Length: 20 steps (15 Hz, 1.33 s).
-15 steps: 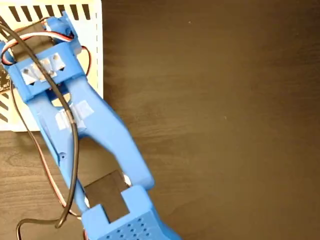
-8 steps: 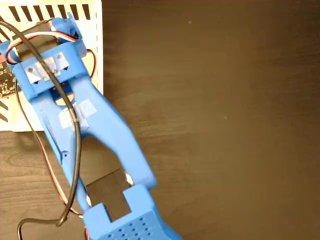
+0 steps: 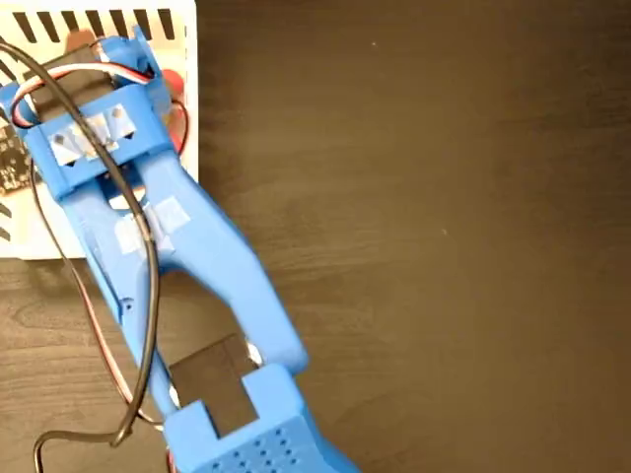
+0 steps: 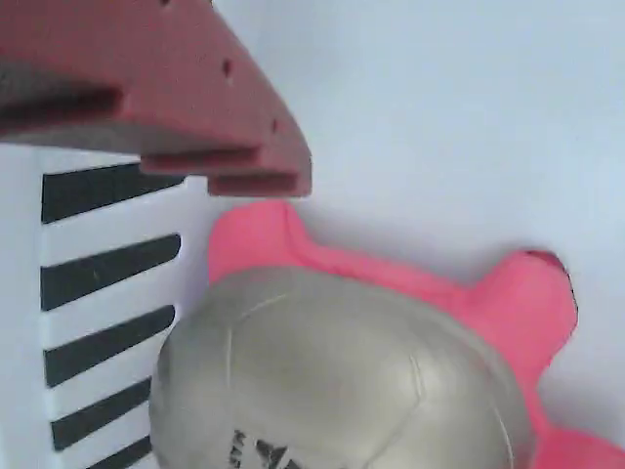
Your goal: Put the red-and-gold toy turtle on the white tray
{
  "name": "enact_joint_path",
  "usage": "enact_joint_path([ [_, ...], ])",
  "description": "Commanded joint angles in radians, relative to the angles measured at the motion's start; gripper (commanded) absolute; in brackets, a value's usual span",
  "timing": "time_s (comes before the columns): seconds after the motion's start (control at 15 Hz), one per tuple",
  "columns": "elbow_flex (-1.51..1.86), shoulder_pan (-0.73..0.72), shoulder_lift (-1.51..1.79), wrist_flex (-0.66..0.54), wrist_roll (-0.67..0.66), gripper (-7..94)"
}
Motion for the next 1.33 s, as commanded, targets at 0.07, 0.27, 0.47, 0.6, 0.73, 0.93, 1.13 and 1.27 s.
enact_joint_path([
  [0.07,-0.015,0.003,0.173,-0.012,0.0,21],
  [0.27,0.015,0.028,0.318,-0.095,0.026,0],
  [0.47,0.302,0.067,0.592,-0.333,-0.015,0],
  [0.6,0.643,0.107,0.828,-0.531,-0.046,0],
  [0.73,1.023,0.155,1.031,-0.713,-0.041,0],
  [0.93,1.362,0.229,1.284,-0.758,-0.032,0],
  [1.13,1.534,0.244,1.514,-0.664,-0.061,0],
  [1.27,1.614,0.244,1.71,-0.522,-0.067,0],
])
